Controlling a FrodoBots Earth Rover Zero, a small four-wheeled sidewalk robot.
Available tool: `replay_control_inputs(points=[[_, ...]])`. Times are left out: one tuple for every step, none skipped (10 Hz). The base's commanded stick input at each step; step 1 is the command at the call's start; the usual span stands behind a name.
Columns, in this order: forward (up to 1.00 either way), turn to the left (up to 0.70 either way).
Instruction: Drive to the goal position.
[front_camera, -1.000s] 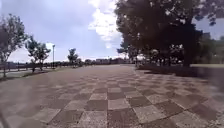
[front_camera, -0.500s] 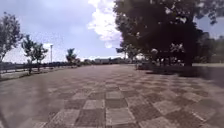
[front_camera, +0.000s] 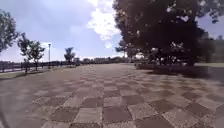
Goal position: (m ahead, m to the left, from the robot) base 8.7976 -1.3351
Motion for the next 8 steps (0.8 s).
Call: replay_control_inputs(points=[[0.70,0.00],[0.70,0.00],[0.70,0.00],[0.70,0.00],[0.70,0.00],[0.70,0.00],[0.70,0.12],[0.70,0.13]])
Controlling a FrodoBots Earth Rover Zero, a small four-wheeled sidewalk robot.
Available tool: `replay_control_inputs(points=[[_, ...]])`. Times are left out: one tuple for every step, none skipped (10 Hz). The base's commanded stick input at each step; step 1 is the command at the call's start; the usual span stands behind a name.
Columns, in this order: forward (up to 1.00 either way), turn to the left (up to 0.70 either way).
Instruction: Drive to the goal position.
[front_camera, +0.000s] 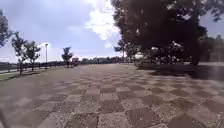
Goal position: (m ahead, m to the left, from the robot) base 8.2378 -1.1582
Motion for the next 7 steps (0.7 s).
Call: replay_control_inputs(points=[[0.70,0.14],[0.70,0.14],[0.70,0.12],[0.70,0.01],[0.70,0.00],[0.70,0.00],[0.70,0.00]])
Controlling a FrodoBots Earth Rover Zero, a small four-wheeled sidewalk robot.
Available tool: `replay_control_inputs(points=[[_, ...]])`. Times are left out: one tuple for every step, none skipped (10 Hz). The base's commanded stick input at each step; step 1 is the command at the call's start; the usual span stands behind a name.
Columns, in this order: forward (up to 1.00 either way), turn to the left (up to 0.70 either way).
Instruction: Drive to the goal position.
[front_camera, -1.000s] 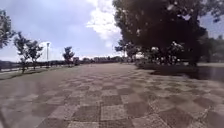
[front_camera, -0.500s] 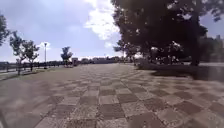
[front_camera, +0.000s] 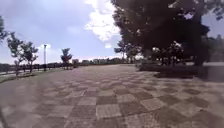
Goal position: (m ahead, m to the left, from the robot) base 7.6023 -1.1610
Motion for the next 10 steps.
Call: replay_control_inputs(points=[[0.70,0.00],[0.70,0.00],[0.70,0.00],[0.70,0.00],[0.70,0.00],[0.70,0.00],[0.70,0.00],[0.70,0.00],[0.70,0.00],[0.70,0.00]])
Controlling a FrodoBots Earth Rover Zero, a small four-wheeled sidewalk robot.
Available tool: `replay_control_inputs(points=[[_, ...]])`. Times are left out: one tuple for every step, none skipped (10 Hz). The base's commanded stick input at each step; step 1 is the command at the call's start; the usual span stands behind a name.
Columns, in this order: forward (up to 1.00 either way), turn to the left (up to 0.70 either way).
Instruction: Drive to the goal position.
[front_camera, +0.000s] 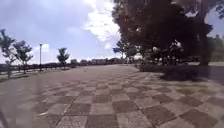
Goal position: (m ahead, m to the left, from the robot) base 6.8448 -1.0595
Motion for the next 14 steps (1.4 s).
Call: replay_control_inputs(points=[[0.70,0.00],[0.70,0.00],[0.70,0.00],[0.70,0.00],[0.70,0.00],[0.70,0.00],[0.70,0.00],[0.70,0.00],[0.70,0.00],[0.70,0.00],[0.70,0.00],[0.70,0.00],[0.70,0.00],[0.70,0.00]])
